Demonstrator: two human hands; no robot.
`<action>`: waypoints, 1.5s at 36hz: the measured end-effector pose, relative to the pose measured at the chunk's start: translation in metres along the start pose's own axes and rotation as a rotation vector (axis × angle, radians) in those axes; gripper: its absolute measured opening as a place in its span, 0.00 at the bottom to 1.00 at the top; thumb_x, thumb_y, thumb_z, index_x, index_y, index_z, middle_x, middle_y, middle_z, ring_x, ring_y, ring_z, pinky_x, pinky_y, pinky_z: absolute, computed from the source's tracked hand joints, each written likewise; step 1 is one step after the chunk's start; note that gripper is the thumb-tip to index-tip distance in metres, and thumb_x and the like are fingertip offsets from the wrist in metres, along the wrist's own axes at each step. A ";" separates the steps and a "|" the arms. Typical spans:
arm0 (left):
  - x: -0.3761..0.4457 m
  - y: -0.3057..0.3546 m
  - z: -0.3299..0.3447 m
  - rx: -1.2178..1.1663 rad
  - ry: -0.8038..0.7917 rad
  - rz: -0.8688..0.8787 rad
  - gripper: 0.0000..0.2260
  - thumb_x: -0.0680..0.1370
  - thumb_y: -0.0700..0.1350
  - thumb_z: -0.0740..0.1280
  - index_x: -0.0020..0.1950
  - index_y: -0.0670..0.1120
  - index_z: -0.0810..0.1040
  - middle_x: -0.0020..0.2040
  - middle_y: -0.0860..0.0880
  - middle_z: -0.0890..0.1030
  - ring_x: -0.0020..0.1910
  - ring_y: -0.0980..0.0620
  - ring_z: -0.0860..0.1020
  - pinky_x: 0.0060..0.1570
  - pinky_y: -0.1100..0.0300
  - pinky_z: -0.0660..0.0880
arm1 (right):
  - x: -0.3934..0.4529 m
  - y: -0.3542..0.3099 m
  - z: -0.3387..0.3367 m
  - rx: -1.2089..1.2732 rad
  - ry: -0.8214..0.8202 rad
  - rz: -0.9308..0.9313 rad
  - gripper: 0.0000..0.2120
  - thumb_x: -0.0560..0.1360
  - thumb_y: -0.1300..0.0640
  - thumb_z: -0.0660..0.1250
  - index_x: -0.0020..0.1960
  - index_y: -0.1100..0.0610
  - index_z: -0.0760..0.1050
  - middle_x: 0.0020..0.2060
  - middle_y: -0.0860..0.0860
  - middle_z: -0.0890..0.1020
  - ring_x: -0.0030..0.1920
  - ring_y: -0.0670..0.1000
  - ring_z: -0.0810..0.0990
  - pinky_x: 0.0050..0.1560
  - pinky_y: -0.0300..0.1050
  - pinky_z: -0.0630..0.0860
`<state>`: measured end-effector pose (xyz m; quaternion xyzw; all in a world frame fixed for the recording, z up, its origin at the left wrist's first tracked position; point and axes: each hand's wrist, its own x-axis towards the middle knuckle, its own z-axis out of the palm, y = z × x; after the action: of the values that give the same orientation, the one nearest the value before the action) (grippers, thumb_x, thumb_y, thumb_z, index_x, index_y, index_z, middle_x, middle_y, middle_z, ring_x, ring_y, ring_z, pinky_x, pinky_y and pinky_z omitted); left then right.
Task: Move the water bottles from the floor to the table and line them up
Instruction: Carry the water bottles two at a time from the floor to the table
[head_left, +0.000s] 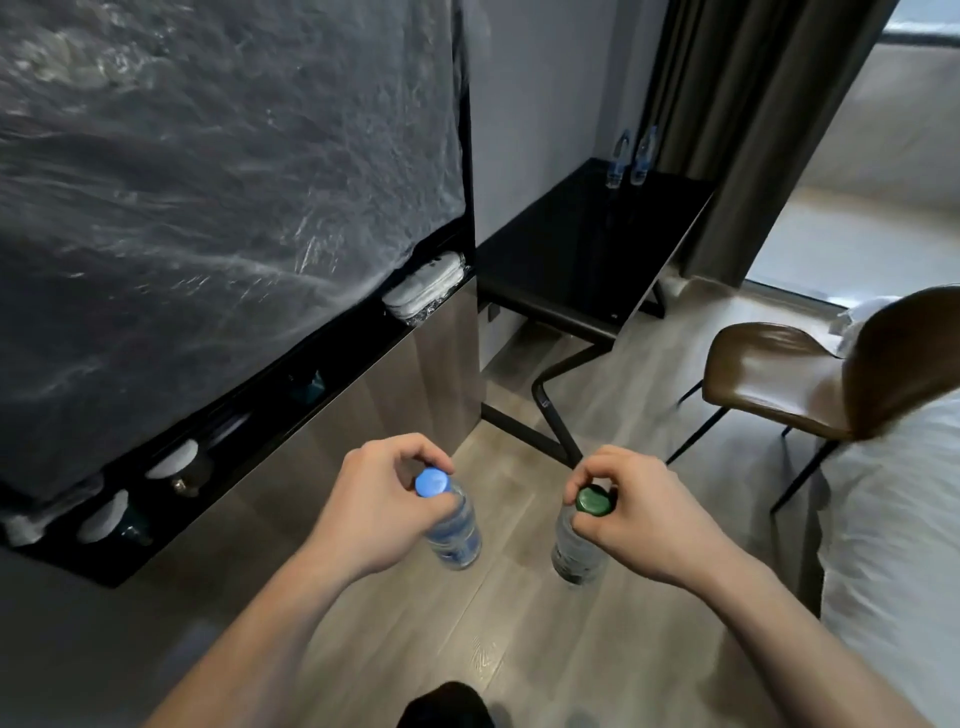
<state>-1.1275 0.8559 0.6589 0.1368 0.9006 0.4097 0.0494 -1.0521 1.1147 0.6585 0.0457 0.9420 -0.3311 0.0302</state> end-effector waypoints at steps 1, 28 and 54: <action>0.012 0.005 0.004 -0.005 -0.003 -0.002 0.09 0.64 0.47 0.76 0.41 0.56 0.82 0.32 0.55 0.81 0.27 0.58 0.73 0.28 0.64 0.72 | 0.010 0.007 -0.007 0.001 0.003 0.001 0.06 0.65 0.54 0.71 0.39 0.43 0.79 0.42 0.39 0.79 0.45 0.42 0.79 0.49 0.43 0.77; 0.391 0.123 0.155 0.007 -0.231 0.184 0.07 0.65 0.47 0.75 0.38 0.57 0.80 0.28 0.63 0.77 0.28 0.62 0.74 0.26 0.71 0.68 | 0.261 0.196 -0.177 0.026 0.148 0.148 0.09 0.65 0.53 0.73 0.42 0.41 0.78 0.43 0.38 0.80 0.41 0.42 0.79 0.40 0.37 0.73; 0.540 0.248 0.311 -0.063 0.078 -0.092 0.12 0.70 0.46 0.79 0.46 0.61 0.81 0.41 0.56 0.84 0.38 0.56 0.82 0.34 0.62 0.78 | 0.465 0.397 -0.371 -0.037 -0.084 -0.109 0.07 0.67 0.54 0.72 0.40 0.43 0.78 0.43 0.38 0.79 0.45 0.41 0.79 0.47 0.42 0.78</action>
<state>-1.5310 1.3915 0.6524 0.0778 0.8937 0.4403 0.0376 -1.4821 1.6866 0.6603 -0.0201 0.9469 -0.3165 0.0527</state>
